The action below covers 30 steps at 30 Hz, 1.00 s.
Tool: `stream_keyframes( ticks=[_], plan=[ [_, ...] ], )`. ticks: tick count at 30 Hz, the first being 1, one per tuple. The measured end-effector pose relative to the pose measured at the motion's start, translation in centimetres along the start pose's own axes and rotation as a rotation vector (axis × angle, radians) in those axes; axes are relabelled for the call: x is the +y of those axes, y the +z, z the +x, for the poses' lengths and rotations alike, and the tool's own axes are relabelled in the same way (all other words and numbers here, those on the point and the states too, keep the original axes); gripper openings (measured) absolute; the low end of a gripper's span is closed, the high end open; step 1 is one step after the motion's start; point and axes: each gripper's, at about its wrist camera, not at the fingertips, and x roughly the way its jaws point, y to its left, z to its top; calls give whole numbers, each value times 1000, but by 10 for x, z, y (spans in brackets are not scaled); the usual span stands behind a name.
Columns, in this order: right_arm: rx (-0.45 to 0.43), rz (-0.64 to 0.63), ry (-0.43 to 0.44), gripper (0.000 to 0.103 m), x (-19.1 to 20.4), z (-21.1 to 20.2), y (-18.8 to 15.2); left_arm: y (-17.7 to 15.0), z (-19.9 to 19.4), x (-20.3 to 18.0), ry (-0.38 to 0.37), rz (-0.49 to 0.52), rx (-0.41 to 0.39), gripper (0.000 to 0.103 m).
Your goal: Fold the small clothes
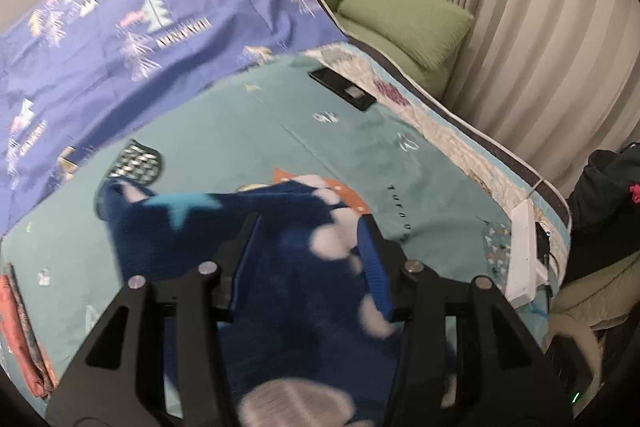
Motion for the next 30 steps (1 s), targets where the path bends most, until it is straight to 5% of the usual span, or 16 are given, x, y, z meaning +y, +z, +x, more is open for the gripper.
stream_keyframes(
  ticks=[8,17,20,25,30],
  plan=[
    [41,-23,-16,23,-7,-1,1,-74,-27,26,113,86,-55,50],
    [-79,-337,-195,32,46,-48,12,-108,-7,11,106,131,-35,50],
    [-88,-437,-180,12,68,-48,17,-108,-3,11,85,97,-37,50],
    [-45,-470,-118,9,80,-24,23,-111,-3,9,88,90,-45,50],
    [86,-348,-245,4,34,27,24,-115,8,4,47,118,-29,51]
  ],
)
